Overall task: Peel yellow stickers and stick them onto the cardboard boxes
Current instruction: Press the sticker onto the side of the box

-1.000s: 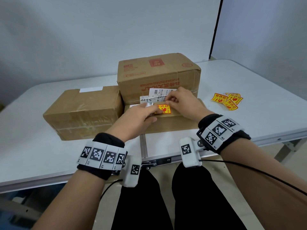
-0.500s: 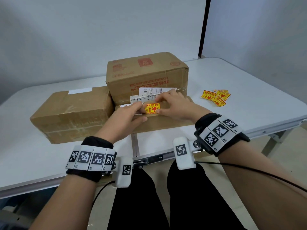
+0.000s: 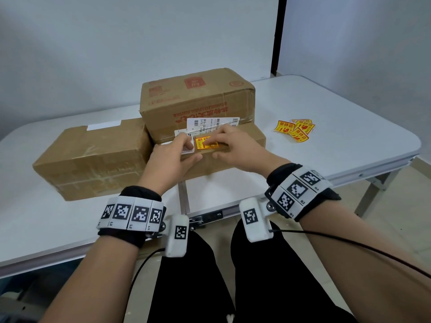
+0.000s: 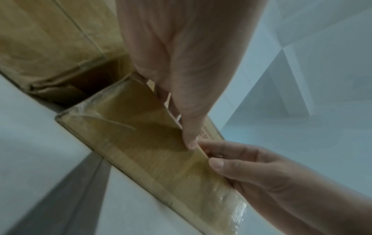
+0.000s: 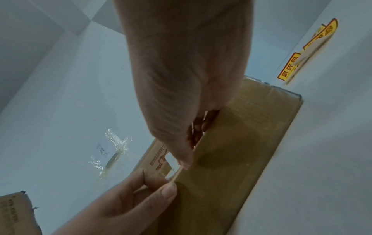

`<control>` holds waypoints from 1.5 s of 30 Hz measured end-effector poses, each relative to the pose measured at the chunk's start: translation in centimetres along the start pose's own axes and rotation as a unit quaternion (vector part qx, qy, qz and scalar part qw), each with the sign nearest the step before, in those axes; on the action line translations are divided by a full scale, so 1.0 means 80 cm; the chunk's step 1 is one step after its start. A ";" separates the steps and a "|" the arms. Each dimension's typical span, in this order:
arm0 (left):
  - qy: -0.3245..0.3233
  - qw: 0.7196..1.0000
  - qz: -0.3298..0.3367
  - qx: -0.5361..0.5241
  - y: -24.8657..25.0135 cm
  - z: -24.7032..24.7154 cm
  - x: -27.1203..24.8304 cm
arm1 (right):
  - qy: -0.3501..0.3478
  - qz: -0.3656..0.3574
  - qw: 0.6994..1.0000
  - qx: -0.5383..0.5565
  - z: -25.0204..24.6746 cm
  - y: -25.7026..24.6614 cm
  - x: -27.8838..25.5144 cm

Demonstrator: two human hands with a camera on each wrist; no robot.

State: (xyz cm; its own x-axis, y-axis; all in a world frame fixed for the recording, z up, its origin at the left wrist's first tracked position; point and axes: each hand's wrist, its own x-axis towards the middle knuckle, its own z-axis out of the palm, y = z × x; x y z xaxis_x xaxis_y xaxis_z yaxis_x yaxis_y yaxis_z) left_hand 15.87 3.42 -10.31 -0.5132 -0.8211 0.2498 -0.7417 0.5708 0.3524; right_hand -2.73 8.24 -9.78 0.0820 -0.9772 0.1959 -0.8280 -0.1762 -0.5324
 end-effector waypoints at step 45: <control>-0.128 0.989 0.040 0.064 0.001 -0.004 0.011 | 0.022 -0.013 0.988 -0.151 0.013 0.009 0.009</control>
State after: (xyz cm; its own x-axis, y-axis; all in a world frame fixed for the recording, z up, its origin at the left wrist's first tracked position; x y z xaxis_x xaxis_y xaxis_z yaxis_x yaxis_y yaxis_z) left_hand 15.54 2.75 -9.77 -0.6523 -0.7574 0.0297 -0.7349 0.6415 0.2198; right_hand -2.65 7.31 -10.87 0.0873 -0.9653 0.2459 -0.9540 -0.1521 -0.2585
